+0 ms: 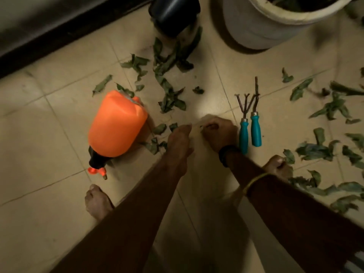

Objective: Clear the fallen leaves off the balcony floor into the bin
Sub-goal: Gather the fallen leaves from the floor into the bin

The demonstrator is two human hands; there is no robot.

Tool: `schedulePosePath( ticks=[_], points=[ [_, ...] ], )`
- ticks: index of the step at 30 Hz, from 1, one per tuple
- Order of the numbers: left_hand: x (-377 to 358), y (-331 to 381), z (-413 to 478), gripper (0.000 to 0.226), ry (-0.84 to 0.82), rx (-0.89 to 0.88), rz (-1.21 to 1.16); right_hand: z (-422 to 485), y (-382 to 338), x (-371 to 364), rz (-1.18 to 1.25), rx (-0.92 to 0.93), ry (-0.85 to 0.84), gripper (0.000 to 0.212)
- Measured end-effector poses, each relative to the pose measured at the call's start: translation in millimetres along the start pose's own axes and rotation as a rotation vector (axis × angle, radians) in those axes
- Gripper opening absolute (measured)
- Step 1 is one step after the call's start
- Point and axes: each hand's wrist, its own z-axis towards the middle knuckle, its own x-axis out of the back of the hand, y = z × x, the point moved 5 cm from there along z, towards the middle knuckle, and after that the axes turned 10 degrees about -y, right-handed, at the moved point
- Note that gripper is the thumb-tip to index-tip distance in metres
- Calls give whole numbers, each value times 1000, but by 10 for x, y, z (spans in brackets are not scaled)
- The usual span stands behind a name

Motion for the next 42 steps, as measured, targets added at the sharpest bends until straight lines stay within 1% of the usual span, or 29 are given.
schedulePosePath(
  ticks=[2,4,6,7,8,10,11,12,14,15,17,18,19,21,23,24,25,27,29,31,33,34,35,37,38,39,40,41,42],
  points=[
    [59,140,-9,27,-6,-18,37,-176,-349,-97,140,136,-66,11],
    [60,318,3,31,-34,-40,16,-246,-660,-132,226,206,-123,17],
    [79,532,20,33,-9,-80,-1,-181,-881,-126,334,194,-207,25],
    [90,624,35,34,7,-89,-37,-110,-943,-89,359,181,-211,27],
    [122,673,93,35,19,-95,-82,2,-958,-24,332,188,-156,27],
    [194,753,224,40,45,-70,-94,262,-954,138,144,236,30,27],
    [223,759,296,43,37,-51,-95,407,-921,189,7,248,92,30],
    [266,731,409,45,13,-36,-112,568,-875,191,-142,250,107,33],
    [333,691,480,44,0,-32,-128,869,-761,80,-410,239,14,38],
    [357,706,477,38,3,-63,-130,987,-706,2,-507,248,-41,37],
    [374,646,548,24,-16,-98,-135,1088,-603,-141,-618,247,-82,24],
    [392,606,561,20,8,-95,-108,1075,-546,-195,-599,220,-71,19],
    [410,582,558,23,28,-91,-78,1035,-483,-226,-510,157,-51,19],
    [393,564,557,33,17,-92,-55,871,-358,-258,-131,-36,-16,14],
    [359,614,545,32,23,-88,-57,604,-350,-318,269,-159,9,8],
    [328,662,517,27,25,-79,-67,479,-415,-348,360,-168,-5,9],
    [293,718,490,22,17,-65,-73,379,-496,-379,390,-159,-41,9],
    [230,799,454,23,-1,-65,-60,271,-672,-405,389,-90,-146,9],
    [222,899,461,20,47,-101,-57,366,-872,-301,249,18,-198,13],
    [243,986,483,21,98,-134,-121,659,-1065,-60,153,71,-101,9],
    [241,1029,533,20,99,-137,-105,1051,-1266,184,80,91,41,13],
    [233,1024,547,19,83,-131,-73,1280,-1363,266,-25,113,100,23],
    [224,1013,568,19,58,-133,-52,1500,-1443,283,-183,141,109,38],
    [212,984,616,23,30,-128,-50,1845,-1524,160,-470,178,-14,66],
    [231,961,653,25,28,-119,-63,1946,-1522,76,-570,199,-65,71],
    [255,935,688,25,25,-114,-80,1994,-1492,2,-655,225,-79,65],
    [289,910,719,26,25,-107,-95,1996,-1457,-53,-713,263,-52,53],
    [325,891,738,26,28,-100,-108,1954,-1402,-91,-724,299,-3,40],
    [355,869,750,26,41,-92,-122,1872,-1326,-108,-675,327,50,30]
  ],
)
